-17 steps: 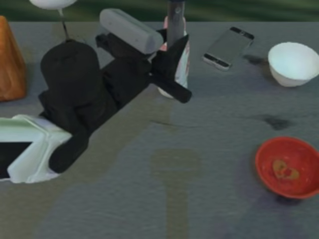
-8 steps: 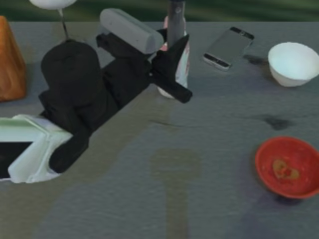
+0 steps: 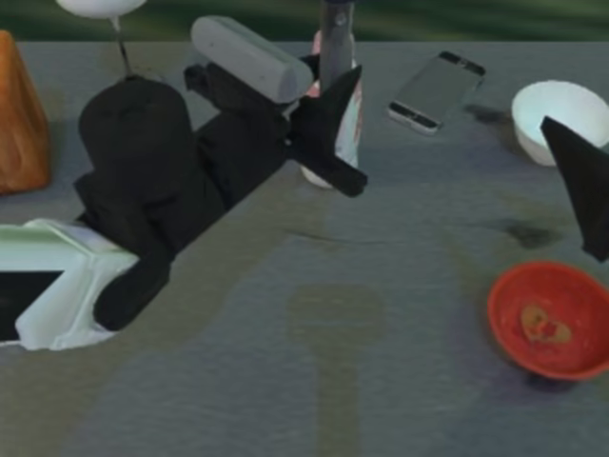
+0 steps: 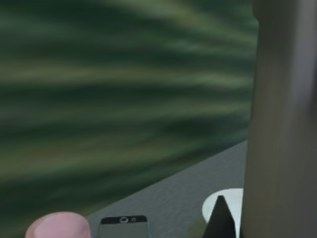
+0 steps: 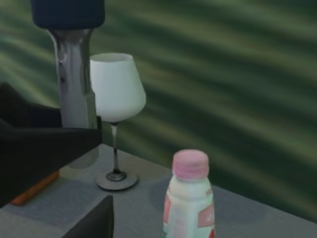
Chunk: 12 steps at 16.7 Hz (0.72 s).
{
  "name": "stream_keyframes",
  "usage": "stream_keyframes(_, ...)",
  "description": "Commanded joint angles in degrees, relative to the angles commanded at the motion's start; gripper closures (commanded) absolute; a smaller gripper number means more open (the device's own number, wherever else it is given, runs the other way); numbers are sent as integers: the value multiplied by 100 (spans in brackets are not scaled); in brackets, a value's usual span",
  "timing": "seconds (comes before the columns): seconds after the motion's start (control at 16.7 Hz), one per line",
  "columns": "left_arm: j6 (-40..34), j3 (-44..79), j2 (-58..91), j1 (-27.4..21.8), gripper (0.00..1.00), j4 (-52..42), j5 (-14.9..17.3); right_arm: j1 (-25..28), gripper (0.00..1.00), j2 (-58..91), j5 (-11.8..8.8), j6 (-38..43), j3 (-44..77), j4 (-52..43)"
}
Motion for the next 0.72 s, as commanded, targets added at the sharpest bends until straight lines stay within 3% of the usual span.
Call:
stream_keyframes(0.24,0,0,0,0,100,0,0,459,0,1743,-819,32,950,865)
stream_keyframes(0.42,0,0,0,0,100,0,0,703,0,2590,-1256,52,1399,1269)
stream_keyframes(0.54,0,0,0,0,100,0,0,789,0,2889,-1413,64,1545,1398)
stream_keyframes(0.72,0,0,0,0,100,0,0,811,0,2967,-1453,68,1581,1429)
